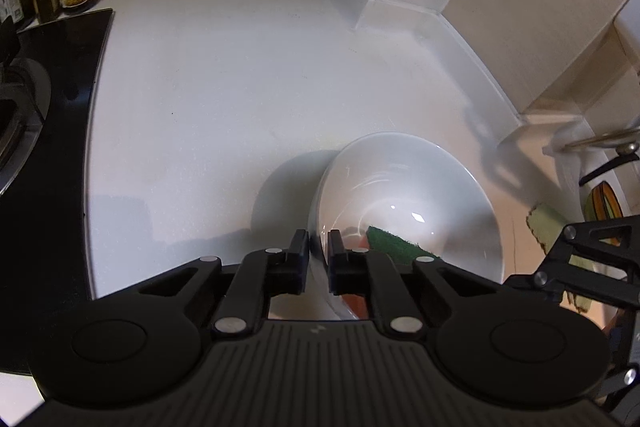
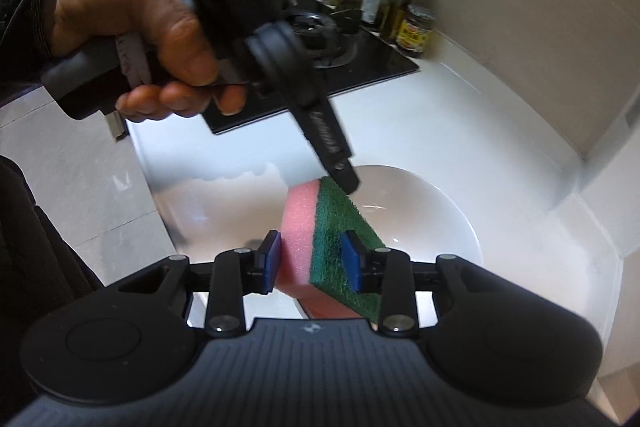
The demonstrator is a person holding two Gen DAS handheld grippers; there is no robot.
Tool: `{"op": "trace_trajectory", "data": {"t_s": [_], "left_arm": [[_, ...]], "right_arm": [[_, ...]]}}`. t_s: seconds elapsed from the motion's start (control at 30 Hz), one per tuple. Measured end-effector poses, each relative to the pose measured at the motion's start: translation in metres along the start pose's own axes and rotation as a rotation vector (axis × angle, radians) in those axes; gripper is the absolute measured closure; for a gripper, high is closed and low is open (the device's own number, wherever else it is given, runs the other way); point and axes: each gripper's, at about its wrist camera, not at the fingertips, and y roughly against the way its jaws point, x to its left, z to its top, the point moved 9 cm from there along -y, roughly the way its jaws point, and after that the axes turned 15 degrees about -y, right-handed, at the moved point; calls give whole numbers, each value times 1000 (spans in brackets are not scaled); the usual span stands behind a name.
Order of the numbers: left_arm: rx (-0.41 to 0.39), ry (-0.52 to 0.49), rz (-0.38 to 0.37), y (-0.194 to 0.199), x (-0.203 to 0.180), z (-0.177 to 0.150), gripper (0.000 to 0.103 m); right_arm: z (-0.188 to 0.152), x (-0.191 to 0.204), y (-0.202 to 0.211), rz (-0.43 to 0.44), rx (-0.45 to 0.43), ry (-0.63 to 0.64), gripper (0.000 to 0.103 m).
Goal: Clean bowl
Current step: 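Grip the white bowl rim with the left gripper while the right gripper brings the sponge over, then hold the bowl rim with the left gripper while the right gripper scrubs inside with the sponge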
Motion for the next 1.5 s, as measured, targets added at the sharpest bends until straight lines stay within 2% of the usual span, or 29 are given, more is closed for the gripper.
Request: {"op": "trace_trajectory", "data": {"t_s": [0.17, 0.33, 0.4, 0.47, 0.57, 0.77, 0.8, 0.83, 0.9, 1.03, 1.13, 1.27, 1.33, 1.4, 1.47, 1.5], "left_arm": [[4, -5, 10, -1, -2, 1, 95], [5, -23, 10, -2, -3, 2, 95], [4, -23, 8, -3, -2, 2, 95], [7, -64, 11, -4, -4, 4, 95], [16, -129, -15, -10, -6, 12, 96], [50, -239, -107, -29, -14, 34, 97], [60, -236, -114, -31, -15, 35, 97], [68, -219, -113, -31, -15, 34, 95], [75, -169, -80, -23, -13, 25, 87], [90, -72, -69, -7, -17, -2, 86], [97, -92, -42, -14, -21, -2, 89], [99, -197, 4, -27, -16, 18, 97], [114, -248, -1, -35, -17, 29, 97], [128, -299, -6, -42, -17, 40, 97], [143, -309, -2, -44, -19, 42, 97], [140, -274, 6, -39, -17, 38, 96]], "right_arm": [[-3, 10, -7, -79, 14, 68, 72], [-7, 23, -24, -207, 2, 152, 67], [-9, 25, -24, -223, -12, 136, 67], [-9, 23, -20, -195, -23, 47, 70], [-16, 18, -11, -127, -8, 32, 72], [-43, 18, 12, -4, 102, 377, 73], [-48, 16, 17, -3, 118, 431, 73], [-51, 15, 18, -1, 119, 431, 73], [-54, 12, 21, 4, 118, 412, 73], [-44, 8, 12, 9, 79, 340, 73], [-39, 10, 8, 21, 50, 234, 73], [-32, 9, 16, 29, 43, 229, 73], [-35, 7, 21, 41, 55, 271, 73], [-45, 8, 29, 33, 76, 389, 73], [-55, 4, 34, -8, 102, 490, 74], [-58, 3, 34, -23, 109, 517, 74]]}}
